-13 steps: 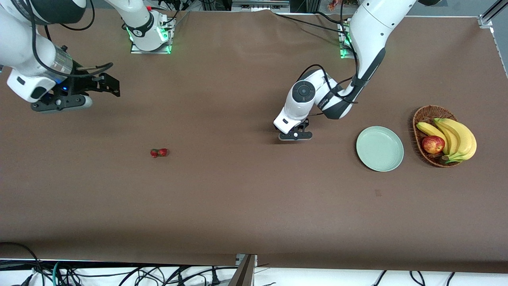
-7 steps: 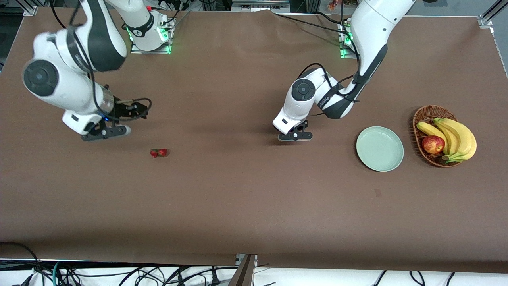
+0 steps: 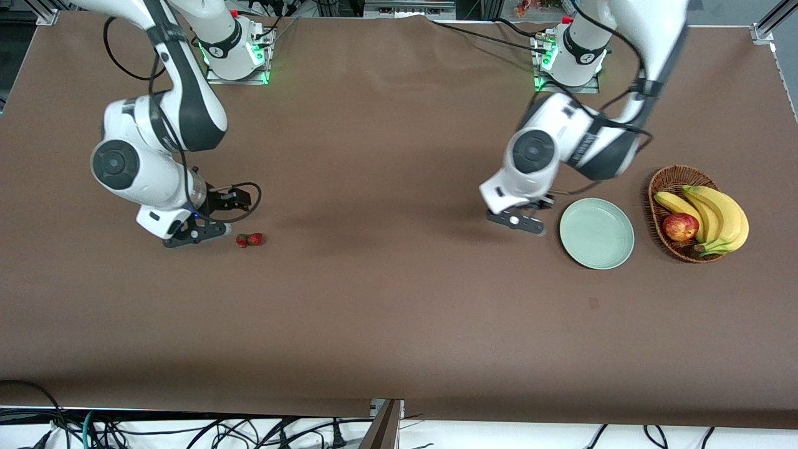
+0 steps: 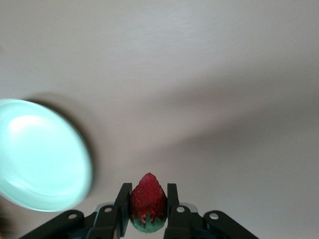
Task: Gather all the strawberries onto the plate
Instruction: 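Lift the strawberry toward the plate while the right gripper reaches strawberries, then drop the strawberry on the plate while the right gripper grasps another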
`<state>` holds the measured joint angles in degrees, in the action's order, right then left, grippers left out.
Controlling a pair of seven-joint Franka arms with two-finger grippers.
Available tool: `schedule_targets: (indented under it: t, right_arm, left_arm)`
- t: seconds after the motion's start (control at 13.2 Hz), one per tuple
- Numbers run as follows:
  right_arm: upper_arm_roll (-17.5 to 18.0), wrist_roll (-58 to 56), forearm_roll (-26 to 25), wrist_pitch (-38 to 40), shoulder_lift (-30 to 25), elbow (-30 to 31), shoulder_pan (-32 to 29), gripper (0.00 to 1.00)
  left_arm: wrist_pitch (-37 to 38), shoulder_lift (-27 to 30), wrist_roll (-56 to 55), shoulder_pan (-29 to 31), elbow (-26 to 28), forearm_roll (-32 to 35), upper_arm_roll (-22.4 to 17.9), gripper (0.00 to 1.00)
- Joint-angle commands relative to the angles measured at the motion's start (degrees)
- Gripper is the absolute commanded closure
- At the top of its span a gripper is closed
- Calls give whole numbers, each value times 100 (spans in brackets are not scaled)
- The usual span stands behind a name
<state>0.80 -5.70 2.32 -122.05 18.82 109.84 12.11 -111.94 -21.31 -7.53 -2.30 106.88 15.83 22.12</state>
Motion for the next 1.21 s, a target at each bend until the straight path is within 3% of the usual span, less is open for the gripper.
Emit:
schedule_targets:
  t: [0.0, 0.23, 0.53, 0.83, 0.91, 0.99, 1.06, 1.14]
  right_arm:
    - [8, -579, -83, -704, 577, 55, 257, 0]
    - [-1, -942, -249, -1198, 957, 19, 433, 0]
    - [-18, -1230, -987, -1434, 1053, 37, 398, 0]
    - [-45, -1584, -988, -1769, 1220, 63, 284, 0]
    - [-45, -1575, -979, -1813, 1282, 72, 284, 0]
    - [-45, -1523, -944, -1831, 1300, 116, 284, 0]
    - [-36, -1479, -935, -1909, 1300, 221, 284, 0]
    - [-45, -1470, -935, -2041, 1300, 335, 284, 0]
  left_arm:
    - [243, 4, 2160, 710, -177, 52, 65, 91]
    - [191, -197, 3808, 1423, -159, -36, 56, 91]
    - [-484, -916, 5346, 2127, -19, -36, 56, 88]
    - [-1294, -1111, 5727, 2365, 377, -10, 47, 87]
    - [-1295, -1095, 5727, 2365, 377, -10, 56, 82]
    - [-1260, -1051, 5736, 2374, 377, -10, 56, 53]
    - [-1260, -1033, 5745, 2383, 368, -10, 56, 1]
    - [-1242, -1007, 5867, 2400, 368, -10, 65, 0]
